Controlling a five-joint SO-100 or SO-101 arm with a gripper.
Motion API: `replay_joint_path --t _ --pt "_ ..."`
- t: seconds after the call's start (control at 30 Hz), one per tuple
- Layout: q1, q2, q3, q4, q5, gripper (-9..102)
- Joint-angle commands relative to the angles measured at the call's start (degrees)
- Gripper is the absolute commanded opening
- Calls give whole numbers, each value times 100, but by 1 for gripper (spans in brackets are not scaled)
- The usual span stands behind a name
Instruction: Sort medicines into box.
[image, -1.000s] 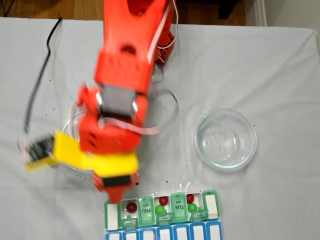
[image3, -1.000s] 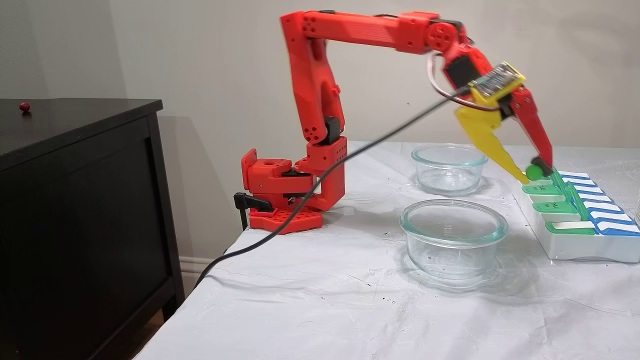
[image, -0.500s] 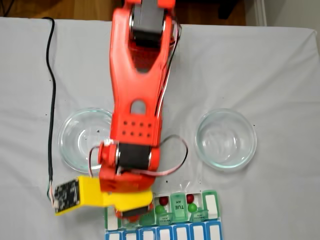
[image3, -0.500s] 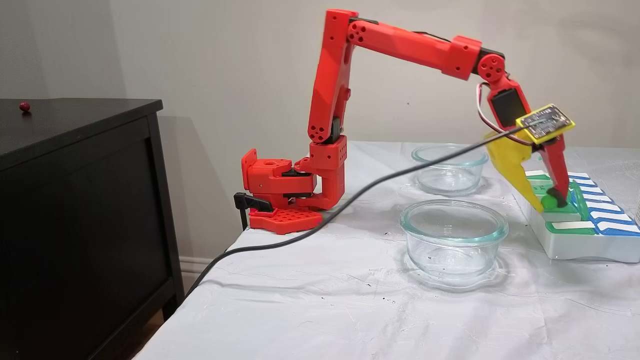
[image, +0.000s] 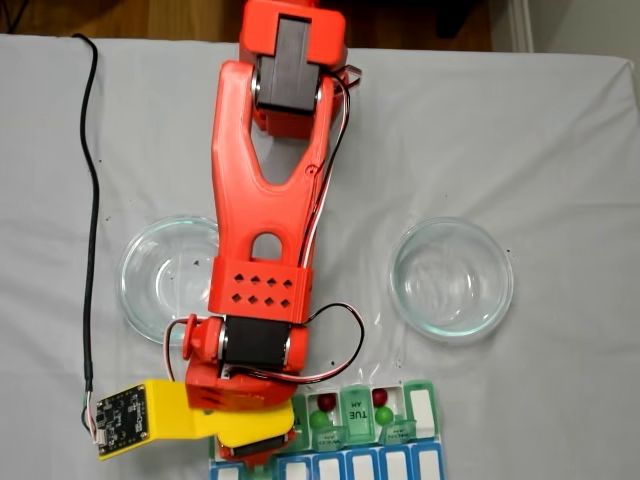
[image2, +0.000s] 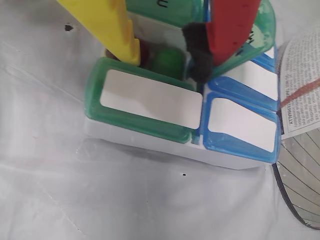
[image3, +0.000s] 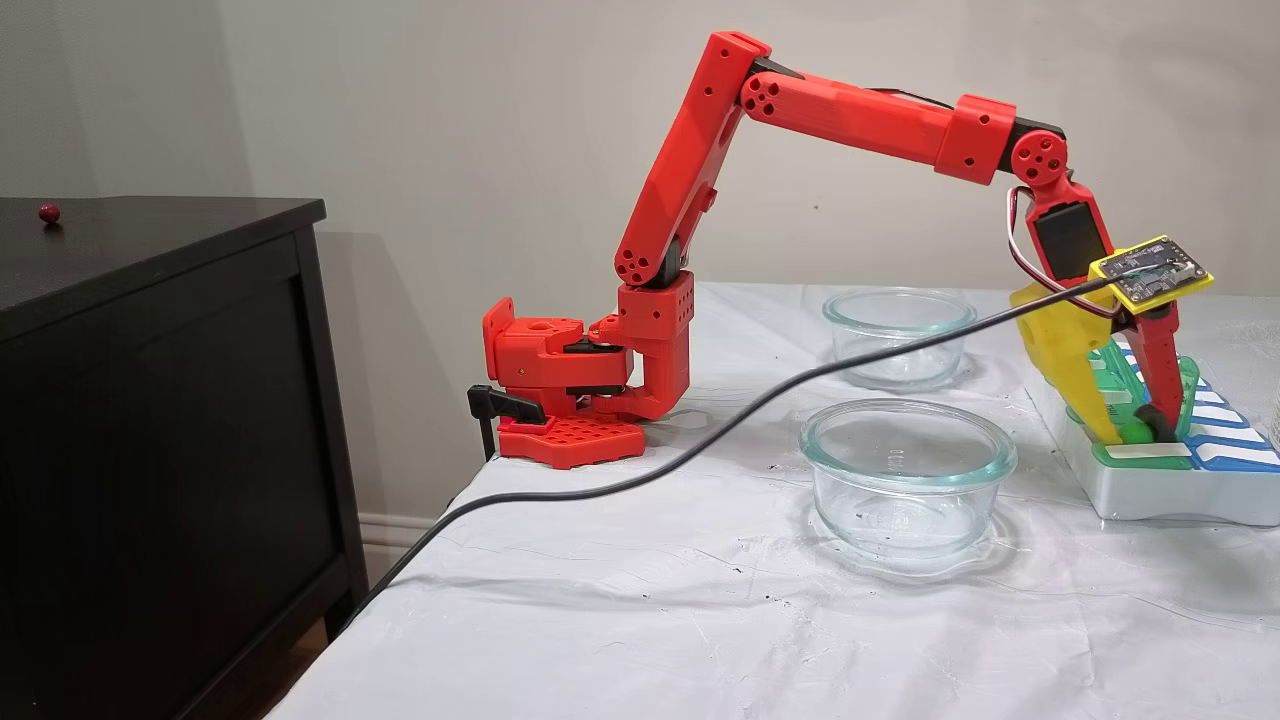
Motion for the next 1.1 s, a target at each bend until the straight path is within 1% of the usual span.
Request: replay_joint_path --t 0.0,0.07,0.1,0.13,0.17,0.2,0.27,0.4,0.43,0.53,0.63,0.73,0.83,0.93,1.07 --pt "-9 984 -79 44 -105 26" --pt "9 1107 -70 149 -141 26" --pt "9 1187 -70 193 -167 24" --pt "9 1318 -62 255 -237 17" --pt "9 1441 -70 343 -264 4" --pt "0 1591 -70 475 -272 0" --pt "-105 2171 290 562 -404 0" --pt "-589 4438 2347 -633 -404 0" --pt "-773 4957 2698 -826 -334 0" --pt "-1459 5669 2988 -1081 53 0" --pt "-1916 5440 2707 -1371 554 0" --pt "-2048 4799 2391 -1872 1002 0" --pt "-2065 4017 2013 -2259 1160 0" --pt "-2145 3393 1705 -2338 1230 0" --pt "-2215 2918 1828 -2927 1310 0"
